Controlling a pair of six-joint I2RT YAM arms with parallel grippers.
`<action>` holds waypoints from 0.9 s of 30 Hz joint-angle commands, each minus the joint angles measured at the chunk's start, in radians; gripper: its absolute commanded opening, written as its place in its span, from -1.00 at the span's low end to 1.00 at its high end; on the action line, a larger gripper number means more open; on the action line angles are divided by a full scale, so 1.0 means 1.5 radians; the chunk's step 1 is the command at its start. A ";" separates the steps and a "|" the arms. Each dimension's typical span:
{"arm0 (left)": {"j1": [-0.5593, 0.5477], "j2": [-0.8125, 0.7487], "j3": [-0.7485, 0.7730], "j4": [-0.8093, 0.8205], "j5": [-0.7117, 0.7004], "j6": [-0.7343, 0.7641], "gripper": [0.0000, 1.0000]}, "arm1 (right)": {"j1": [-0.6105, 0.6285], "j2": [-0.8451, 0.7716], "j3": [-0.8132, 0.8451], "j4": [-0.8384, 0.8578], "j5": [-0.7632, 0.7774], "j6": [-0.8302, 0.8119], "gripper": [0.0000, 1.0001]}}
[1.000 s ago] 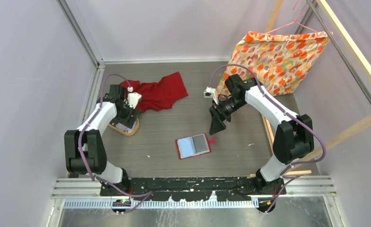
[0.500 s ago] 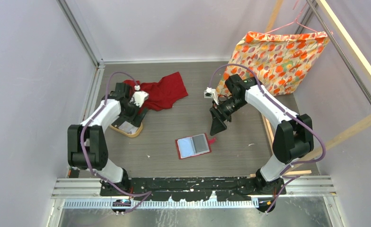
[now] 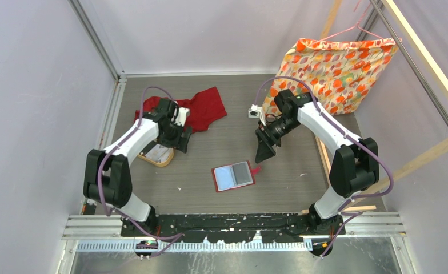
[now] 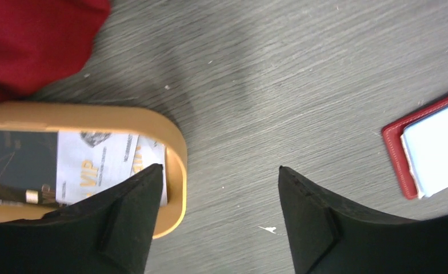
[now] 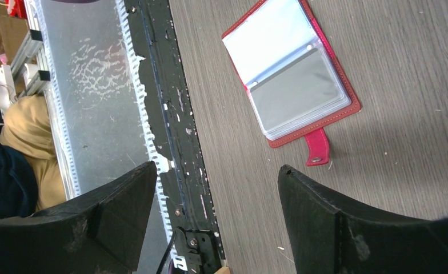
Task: Put the credit cards into the card holder
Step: Move the storage box to the center of the board.
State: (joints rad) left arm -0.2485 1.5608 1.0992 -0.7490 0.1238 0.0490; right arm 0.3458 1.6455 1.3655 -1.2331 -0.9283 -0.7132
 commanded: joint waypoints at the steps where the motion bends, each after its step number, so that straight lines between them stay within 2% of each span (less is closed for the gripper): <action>1: -0.002 -0.081 0.024 -0.005 -0.073 -0.117 0.57 | -0.006 -0.004 0.025 -0.017 -0.024 -0.020 0.64; 6: -0.002 -0.055 -0.002 -0.033 -0.145 -0.194 0.54 | -0.006 0.003 0.031 -0.030 -0.030 -0.031 0.64; 10: -0.001 0.017 -0.003 -0.038 -0.148 -0.264 0.40 | -0.006 0.000 0.032 -0.033 -0.031 -0.034 0.64; 21: -0.009 0.108 -0.005 0.028 -0.044 -0.375 -0.58 | -0.008 -0.008 0.034 -0.042 -0.031 -0.042 0.64; 27: -0.060 0.123 0.015 0.104 0.026 -0.492 -0.85 | -0.009 -0.016 0.035 -0.042 -0.022 -0.043 0.63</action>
State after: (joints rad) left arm -0.2832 1.7184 1.0939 -0.6998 0.0311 -0.5289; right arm 0.3363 1.6455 1.3735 -1.2812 -0.9451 -0.7578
